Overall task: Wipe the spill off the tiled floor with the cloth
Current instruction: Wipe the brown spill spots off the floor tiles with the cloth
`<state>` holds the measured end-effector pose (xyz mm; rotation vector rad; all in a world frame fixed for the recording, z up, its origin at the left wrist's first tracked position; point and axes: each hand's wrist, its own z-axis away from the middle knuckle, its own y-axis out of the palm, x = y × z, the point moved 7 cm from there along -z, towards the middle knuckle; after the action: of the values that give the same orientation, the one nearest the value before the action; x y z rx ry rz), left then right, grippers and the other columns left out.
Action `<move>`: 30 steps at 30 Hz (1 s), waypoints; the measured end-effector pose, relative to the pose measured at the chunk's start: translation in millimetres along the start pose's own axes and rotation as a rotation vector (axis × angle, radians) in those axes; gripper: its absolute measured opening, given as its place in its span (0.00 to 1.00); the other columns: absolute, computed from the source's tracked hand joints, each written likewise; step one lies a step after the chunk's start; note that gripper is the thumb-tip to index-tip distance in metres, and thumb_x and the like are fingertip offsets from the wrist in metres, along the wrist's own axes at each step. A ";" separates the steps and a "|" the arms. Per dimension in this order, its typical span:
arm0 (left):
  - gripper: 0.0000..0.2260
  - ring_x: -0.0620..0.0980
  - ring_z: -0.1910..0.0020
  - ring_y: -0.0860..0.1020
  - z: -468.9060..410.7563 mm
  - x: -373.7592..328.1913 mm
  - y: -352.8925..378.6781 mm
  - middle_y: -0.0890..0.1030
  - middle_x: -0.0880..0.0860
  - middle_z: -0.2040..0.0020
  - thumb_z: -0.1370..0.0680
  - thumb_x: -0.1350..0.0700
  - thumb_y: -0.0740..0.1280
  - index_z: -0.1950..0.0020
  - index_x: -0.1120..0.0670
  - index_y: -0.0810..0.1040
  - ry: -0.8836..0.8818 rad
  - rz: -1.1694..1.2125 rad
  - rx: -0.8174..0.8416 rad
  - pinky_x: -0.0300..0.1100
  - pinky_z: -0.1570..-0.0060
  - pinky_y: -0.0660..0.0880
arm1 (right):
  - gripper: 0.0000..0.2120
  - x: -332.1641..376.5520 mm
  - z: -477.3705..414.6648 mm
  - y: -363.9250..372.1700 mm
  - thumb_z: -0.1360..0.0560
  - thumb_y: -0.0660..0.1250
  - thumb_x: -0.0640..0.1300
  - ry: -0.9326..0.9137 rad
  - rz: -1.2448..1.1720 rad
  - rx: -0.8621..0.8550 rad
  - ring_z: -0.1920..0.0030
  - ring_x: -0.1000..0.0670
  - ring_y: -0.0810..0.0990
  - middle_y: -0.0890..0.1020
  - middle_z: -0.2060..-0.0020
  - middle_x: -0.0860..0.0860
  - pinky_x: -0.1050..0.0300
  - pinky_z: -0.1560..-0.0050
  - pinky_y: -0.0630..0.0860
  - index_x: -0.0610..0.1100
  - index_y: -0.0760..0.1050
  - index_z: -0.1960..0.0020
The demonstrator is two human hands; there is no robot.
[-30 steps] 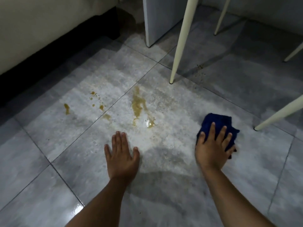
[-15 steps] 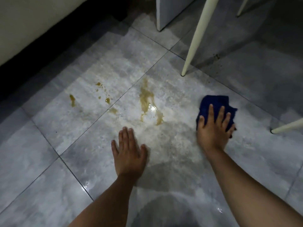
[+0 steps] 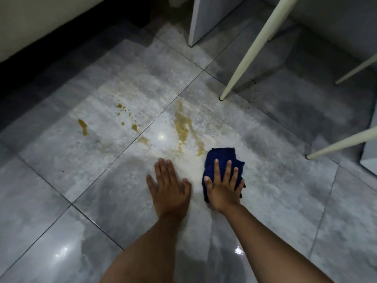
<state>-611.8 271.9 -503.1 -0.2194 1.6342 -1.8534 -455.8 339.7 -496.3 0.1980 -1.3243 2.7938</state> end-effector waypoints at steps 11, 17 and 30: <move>0.30 0.55 0.23 0.51 -28.1 58.1 -40.2 0.55 0.60 0.22 0.20 0.46 0.47 0.23 0.62 0.53 -0.025 -0.043 -0.089 0.59 0.27 0.44 | 0.29 49.4 8.4 3.2 0.22 0.33 0.64 -0.094 0.016 -0.101 0.26 0.42 0.28 0.28 0.26 0.47 0.36 0.29 0.32 0.57 0.26 0.27; 0.33 0.52 0.23 0.41 -63.2 53.5 -54.5 0.44 0.56 0.21 0.22 0.40 0.42 0.22 0.57 0.43 -0.023 -0.057 -0.155 0.57 0.26 0.39 | 0.29 125.3 -45.5 -51.7 0.24 0.33 0.66 -0.400 0.101 -0.291 0.24 0.43 0.33 0.33 0.24 0.50 0.38 0.28 0.31 0.60 0.33 0.25; 0.32 0.52 0.22 0.44 -53.3 68.7 -33.3 0.47 0.57 0.21 0.22 0.43 0.47 0.22 0.57 0.46 -0.058 -0.085 -0.099 0.58 0.26 0.44 | 0.27 122.9 -63.4 -29.9 0.20 0.40 0.62 -0.445 0.163 -0.367 0.23 0.44 0.40 0.43 0.22 0.50 0.39 0.26 0.37 0.60 0.39 0.23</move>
<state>-704.8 277.8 -502.8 -0.3878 1.7022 -1.8126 -580.9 405.7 -496.6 0.7587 -1.9997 2.6556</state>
